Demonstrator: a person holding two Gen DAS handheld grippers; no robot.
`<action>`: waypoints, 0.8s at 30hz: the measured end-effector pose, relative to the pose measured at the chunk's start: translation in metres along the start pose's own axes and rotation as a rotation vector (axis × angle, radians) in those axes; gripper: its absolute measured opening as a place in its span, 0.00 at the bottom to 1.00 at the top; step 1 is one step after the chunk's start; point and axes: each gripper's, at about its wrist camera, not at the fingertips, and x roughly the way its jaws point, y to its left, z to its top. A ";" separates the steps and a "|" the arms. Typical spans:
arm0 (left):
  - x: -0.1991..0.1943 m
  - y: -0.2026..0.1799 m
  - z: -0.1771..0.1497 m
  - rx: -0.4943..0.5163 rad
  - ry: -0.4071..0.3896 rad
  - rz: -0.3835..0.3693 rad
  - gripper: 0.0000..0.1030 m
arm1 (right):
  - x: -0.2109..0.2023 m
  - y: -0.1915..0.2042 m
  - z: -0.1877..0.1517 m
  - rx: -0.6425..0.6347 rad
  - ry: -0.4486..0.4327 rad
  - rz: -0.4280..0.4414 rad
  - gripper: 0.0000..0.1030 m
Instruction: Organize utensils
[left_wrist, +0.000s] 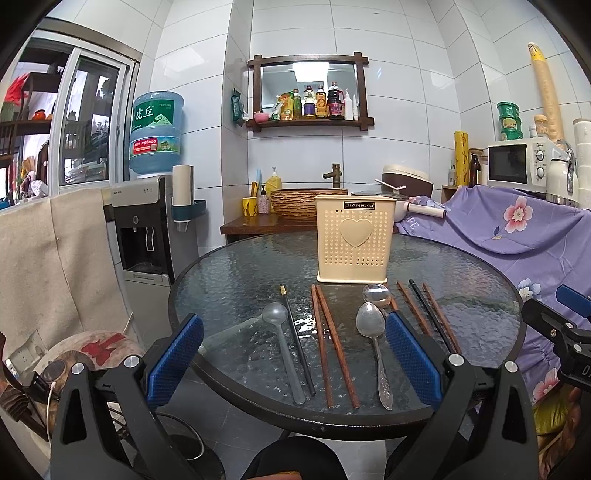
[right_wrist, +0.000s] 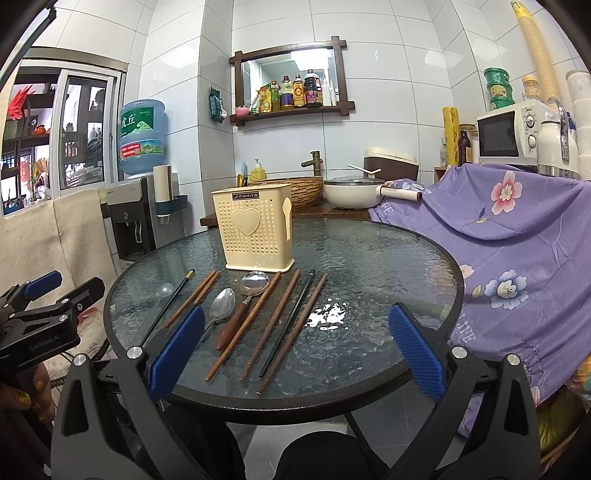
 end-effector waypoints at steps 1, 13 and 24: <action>0.000 0.000 0.000 0.000 -0.001 0.001 0.94 | 0.000 0.000 0.000 -0.001 0.000 0.000 0.95; 0.000 0.000 0.000 0.001 0.001 0.000 0.94 | 0.003 0.002 0.000 -0.003 0.002 0.003 0.95; 0.003 -0.001 -0.002 0.002 0.001 0.002 0.94 | 0.002 0.003 -0.001 -0.002 -0.004 0.001 0.95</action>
